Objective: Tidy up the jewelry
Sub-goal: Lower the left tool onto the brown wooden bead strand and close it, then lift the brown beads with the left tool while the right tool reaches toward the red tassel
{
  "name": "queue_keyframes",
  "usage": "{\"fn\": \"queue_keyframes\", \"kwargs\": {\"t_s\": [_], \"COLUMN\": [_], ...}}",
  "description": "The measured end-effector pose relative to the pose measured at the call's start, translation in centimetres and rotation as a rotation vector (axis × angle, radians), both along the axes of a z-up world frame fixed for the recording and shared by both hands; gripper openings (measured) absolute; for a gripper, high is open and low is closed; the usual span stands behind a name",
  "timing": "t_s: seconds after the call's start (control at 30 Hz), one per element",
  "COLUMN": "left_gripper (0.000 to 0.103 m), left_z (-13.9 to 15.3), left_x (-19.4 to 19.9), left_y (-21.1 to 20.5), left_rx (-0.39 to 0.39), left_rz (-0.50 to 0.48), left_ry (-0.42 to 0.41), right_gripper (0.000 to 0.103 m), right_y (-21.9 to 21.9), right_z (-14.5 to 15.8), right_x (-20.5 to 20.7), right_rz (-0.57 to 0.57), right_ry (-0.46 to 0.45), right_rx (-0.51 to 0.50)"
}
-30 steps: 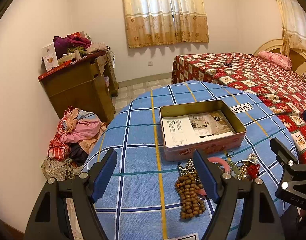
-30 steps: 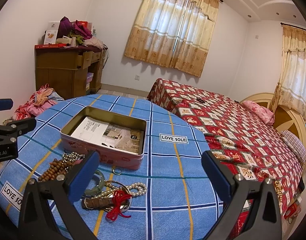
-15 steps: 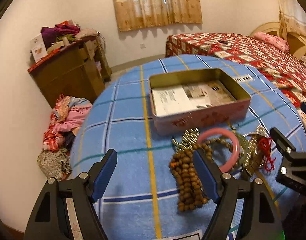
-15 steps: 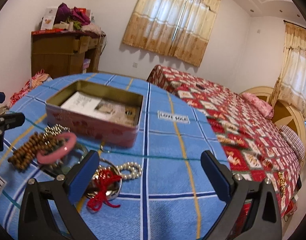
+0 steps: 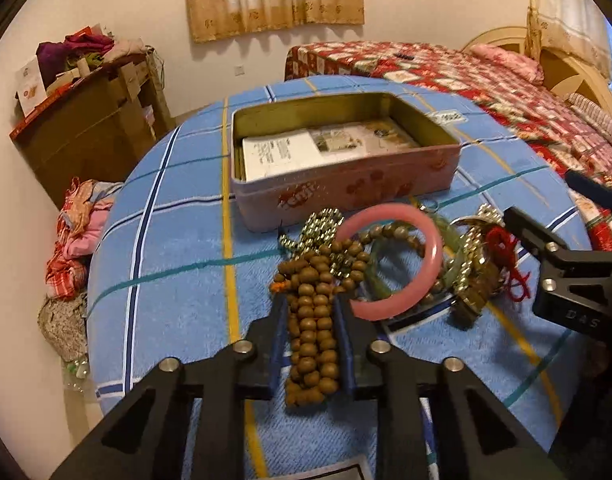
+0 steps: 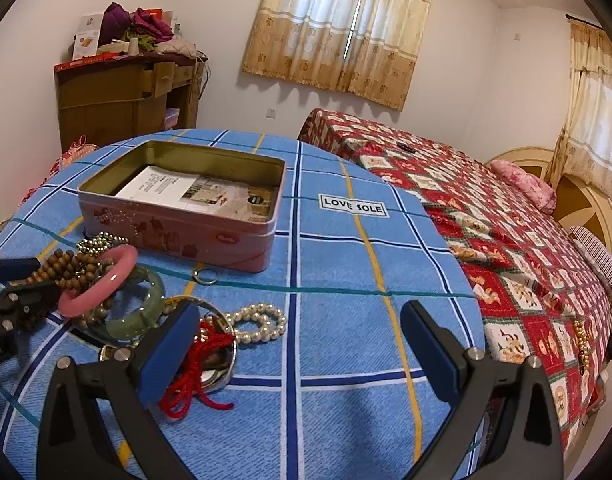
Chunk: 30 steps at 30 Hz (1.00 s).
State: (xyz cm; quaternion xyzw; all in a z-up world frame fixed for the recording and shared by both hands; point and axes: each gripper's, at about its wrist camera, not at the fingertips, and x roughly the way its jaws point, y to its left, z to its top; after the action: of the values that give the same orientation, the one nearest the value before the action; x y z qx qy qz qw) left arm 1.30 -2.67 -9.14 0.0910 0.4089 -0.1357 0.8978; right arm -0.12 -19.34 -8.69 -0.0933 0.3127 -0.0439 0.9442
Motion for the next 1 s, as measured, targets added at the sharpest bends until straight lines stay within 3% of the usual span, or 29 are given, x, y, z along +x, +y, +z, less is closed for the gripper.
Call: {"fn": "queue_keyframes", "kwargs": {"t_s": [0.3, 0.57, 0.67, 1.0], "left_gripper": [0.015, 0.015, 0.015, 0.015], "left_z": [2.4, 3.0, 2.9, 3.1], "left_x": [0.1, 1.2, 1.2, 0.8], "left_y": [1.4, 3.5, 3.6, 4.0], "left_rx": [0.002, -0.017, -0.024, -0.017], "left_rz": [0.020, 0.073, 0.071, 0.100], "left_ry": [-0.073, -0.083, -0.080, -0.091], "right_gripper": [0.100, 0.074, 0.070, 0.068], "right_y": [-1.2, -1.8, -1.5, -0.6], "right_z": [-0.2, -1.2, -1.4, 0.5], "right_x": [0.5, 1.0, 0.9, -0.8], "right_rz": [-0.025, 0.004, 0.022, 0.078], "right_ry": [0.008, 0.072, 0.084, 0.043], "right_rx": [0.021, 0.071, 0.077, 0.139]}}
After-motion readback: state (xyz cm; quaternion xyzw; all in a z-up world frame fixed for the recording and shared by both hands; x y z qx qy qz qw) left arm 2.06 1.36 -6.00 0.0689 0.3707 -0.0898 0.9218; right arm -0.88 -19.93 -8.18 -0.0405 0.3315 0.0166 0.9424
